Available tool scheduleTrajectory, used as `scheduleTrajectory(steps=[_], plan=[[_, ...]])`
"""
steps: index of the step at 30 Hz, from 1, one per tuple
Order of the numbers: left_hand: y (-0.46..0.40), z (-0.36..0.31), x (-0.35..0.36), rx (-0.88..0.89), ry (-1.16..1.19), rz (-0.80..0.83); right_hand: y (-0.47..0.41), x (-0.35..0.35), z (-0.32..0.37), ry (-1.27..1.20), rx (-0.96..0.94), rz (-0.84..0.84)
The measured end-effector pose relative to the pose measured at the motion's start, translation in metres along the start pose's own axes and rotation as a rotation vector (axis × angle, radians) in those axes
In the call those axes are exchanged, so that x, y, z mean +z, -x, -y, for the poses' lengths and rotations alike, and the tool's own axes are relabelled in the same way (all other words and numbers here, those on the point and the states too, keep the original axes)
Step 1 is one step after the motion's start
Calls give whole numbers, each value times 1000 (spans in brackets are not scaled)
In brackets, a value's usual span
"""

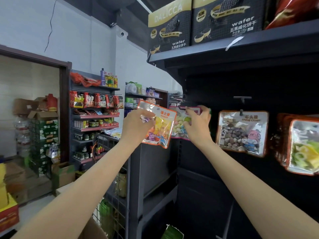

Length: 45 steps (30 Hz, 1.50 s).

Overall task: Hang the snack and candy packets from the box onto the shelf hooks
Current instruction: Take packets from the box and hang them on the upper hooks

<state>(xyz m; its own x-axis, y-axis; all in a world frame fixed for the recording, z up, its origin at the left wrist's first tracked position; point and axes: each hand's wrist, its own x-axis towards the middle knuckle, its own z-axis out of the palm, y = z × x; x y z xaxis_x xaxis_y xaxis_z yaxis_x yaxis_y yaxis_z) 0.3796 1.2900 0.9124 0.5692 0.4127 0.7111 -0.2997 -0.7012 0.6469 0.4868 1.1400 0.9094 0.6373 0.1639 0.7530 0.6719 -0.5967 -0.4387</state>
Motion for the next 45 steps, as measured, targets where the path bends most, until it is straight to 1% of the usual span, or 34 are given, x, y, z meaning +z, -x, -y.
scheduleTrajectory(steps=[2,3,5,7,9,12,14,18,21,24,30,34,40,45], plan=[[4,-3,0,-38,163,19,11,-7,5,-23,-56,-98],[7,-4,1,-43,227,27,18,-12,8,-96,-84,-128],[11,-8,7,-34,309,54,35,-22,14,-307,-143,-148],[17,-16,16,-26,389,81,50,-34,19,-404,-181,-139],[21,-26,29,-25,490,120,57,-46,17,-394,-183,-114],[31,-46,53,-6,605,201,63,-68,7,-430,-135,-110],[38,-62,70,31,623,239,71,-86,-1,-366,-109,-174],[63,-103,98,142,667,333,92,-132,-24,-199,-36,-360],[85,-134,112,213,706,405,107,-169,-40,-140,15,-404],[103,-162,128,219,683,438,120,-201,-57,-123,58,-400],[131,-206,163,65,704,500,123,-247,-101,-38,141,-267],[135,-220,173,52,638,445,117,-258,-118,-51,130,-201],[148,-218,172,30,572,387,122,-260,-118,-67,69,-122],[148,-222,172,17,536,379,123,-264,-117,-114,77,-111]])
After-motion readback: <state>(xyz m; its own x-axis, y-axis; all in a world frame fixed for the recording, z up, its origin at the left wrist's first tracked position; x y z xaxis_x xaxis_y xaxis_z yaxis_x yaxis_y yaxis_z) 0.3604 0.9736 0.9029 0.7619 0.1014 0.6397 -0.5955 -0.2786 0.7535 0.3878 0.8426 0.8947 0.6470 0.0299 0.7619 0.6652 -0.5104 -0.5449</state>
